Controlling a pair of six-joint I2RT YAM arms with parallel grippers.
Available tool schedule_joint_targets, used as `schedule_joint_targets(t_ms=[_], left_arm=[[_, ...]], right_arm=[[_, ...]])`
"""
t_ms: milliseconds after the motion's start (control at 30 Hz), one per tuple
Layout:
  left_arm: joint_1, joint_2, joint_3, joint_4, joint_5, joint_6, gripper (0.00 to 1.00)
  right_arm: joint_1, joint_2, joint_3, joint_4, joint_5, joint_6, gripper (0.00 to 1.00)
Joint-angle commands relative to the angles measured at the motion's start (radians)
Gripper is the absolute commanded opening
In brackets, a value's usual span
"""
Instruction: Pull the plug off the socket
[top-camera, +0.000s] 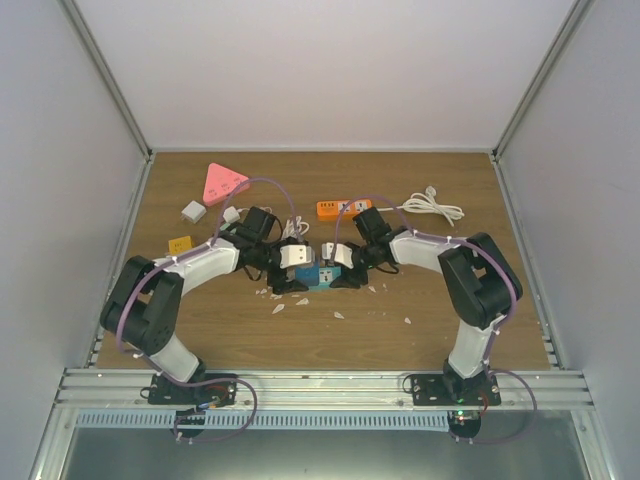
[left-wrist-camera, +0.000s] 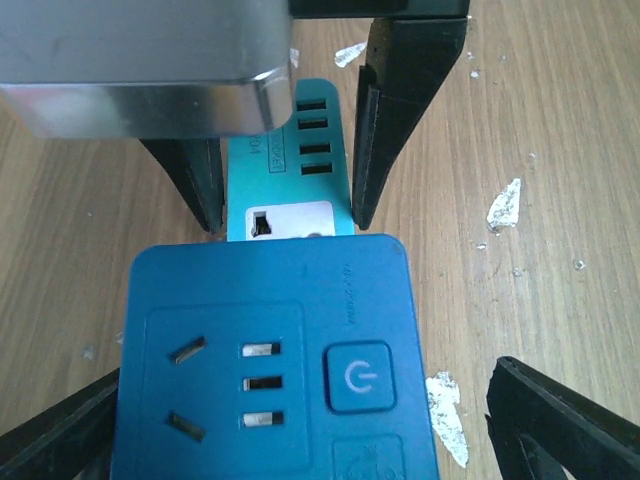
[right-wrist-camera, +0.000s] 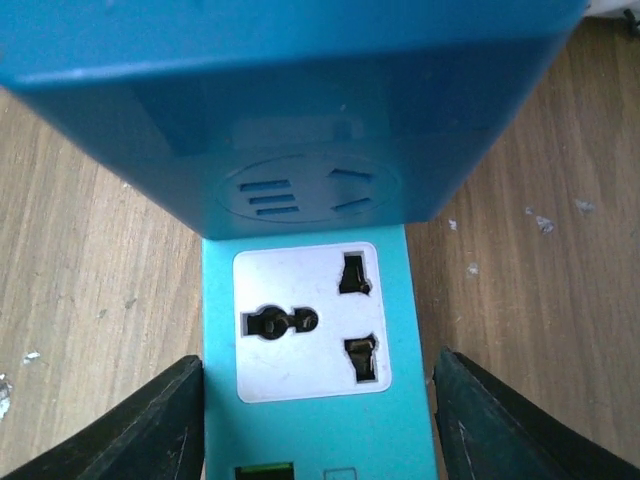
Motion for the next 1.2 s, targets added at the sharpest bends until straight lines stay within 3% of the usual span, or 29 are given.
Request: schedule_joint_targets(t_ms=[0, 200, 400, 700, 1167], left_arm=[[-0.023, 0.030, -0.009, 0.081, -0.032, -0.009, 0.86], [-0.023, 0.029, -0.014, 0.085, -0.009, -0.015, 0.63], [-0.014, 0.010, 0.000, 0.090, 0.059, -0.075, 0.48], [0.025, 0.021, 0.065, 0.035, 0.205, -0.128, 0.39], [-0.020, -0.097, -0.084, 0.181, 0.062, -0.021, 0.34]], right_arm=[[0.017, 0.004, 0.000, -0.015, 0.011, -0.014, 0.61], [0.017, 0.002, -0.034, -0.014, 0.051, -0.021, 0.47], [0.017, 0.004, -0.052, 0.000, 0.067, -0.020, 0.32], [0.018, 0.006, -0.062, 0.013, 0.089, -0.018, 0.23], [0.017, 0.034, -0.034, -0.014, 0.092, 0.005, 0.15]])
